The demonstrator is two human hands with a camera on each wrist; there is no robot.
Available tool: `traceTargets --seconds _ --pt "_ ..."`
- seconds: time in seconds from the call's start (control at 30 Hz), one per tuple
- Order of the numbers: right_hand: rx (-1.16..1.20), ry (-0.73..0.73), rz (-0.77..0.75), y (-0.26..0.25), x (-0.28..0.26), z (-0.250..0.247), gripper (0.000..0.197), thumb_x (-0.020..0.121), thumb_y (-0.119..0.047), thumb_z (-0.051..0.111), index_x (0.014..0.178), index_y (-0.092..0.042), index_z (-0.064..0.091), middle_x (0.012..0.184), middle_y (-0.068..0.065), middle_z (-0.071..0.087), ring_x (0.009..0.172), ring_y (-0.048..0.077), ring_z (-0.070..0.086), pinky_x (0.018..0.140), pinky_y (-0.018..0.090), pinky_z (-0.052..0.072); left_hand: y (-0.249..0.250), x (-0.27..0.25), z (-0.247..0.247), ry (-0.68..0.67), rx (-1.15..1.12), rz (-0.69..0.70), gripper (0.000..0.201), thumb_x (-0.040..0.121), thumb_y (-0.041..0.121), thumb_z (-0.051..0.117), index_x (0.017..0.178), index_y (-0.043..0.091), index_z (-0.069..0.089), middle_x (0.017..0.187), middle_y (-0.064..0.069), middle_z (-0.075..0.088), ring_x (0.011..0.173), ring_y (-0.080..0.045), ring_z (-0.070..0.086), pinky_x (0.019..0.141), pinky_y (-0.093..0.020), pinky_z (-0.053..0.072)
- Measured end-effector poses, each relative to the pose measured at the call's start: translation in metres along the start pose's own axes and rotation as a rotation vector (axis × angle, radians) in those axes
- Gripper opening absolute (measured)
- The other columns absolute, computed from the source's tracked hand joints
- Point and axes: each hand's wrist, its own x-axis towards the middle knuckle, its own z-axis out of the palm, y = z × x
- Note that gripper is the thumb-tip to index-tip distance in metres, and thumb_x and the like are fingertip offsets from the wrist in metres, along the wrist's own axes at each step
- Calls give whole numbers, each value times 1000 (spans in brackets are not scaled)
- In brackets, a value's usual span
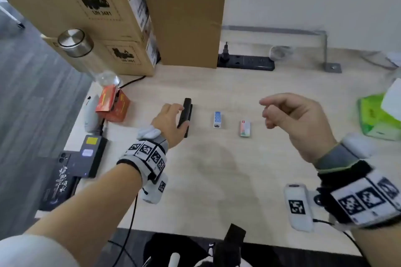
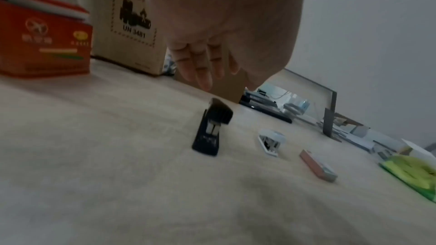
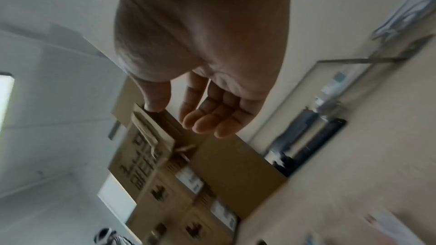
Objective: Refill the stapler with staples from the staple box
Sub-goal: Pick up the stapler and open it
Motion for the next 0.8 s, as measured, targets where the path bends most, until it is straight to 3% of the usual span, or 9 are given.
traceTargets --seconds 0.07,0.17,0.27,0.37,0.47,0.57,0.67,0.8 --pt "-96 10 100 26 -3 9 11 78 -19 66 89 -19 69 65 -10 66 59 6 55 59 18 49 0 0 11 -14 -26 -48 49 79 35 64 122 33 40 127 1 46 82 -28 64 75 -40 54" --pt "-190 -49 229 75 -18 24 13 78 -12 73 86 -23 70 65 -9 61 58 7 51 60 15 45 2 2 19 -67 -28 -93 54 80 37 62 126 36 35 132 2 40 79 -27 64 76 -38 54" --pt "-249 -113 334 103 -32 32 16 78 -14 74 88 -25 70 69 -8 60 58 9 49 61 18 45 3 14 18 -94 -9 -145 54 81 39 60 128 36 33 131 0 41 78 -29 64 77 -39 53" --pt "-278 -123 388 120 -41 38 15 78 -18 74 90 -24 70 70 -8 59 55 5 46 60 17 44 16 24 23 -130 -59 -143 49 84 31 60 128 28 40 129 -4 48 100 -26 59 84 -32 45" --pt "-309 -125 410 126 -43 40 15 79 -21 73 92 -24 69 71 -8 59 57 3 46 62 15 44 23 31 20 -173 61 -1 43 83 14 56 124 23 49 131 -5 46 102 -26 56 86 -30 42" --pt "-331 -102 426 131 -42 37 14 79 -22 72 92 -27 68 71 -10 59 58 2 47 64 14 44 18 46 22 -294 398 233 63 73 2 54 128 31 44 142 0 35 123 -26 39 101 -35 35" --pt "-344 -94 429 133 -41 37 14 80 -23 72 92 -28 68 72 -10 59 58 1 47 65 14 44 17 58 24 -454 692 390 58 76 10 58 128 33 42 141 2 36 133 -23 24 111 -38 18" --pt "-367 -72 438 136 -39 38 15 79 -26 72 92 -31 67 71 -11 59 58 1 48 68 20 47 17 63 27 -478 778 460 36 84 21 59 117 33 50 124 5 50 125 -21 35 113 -42 13"
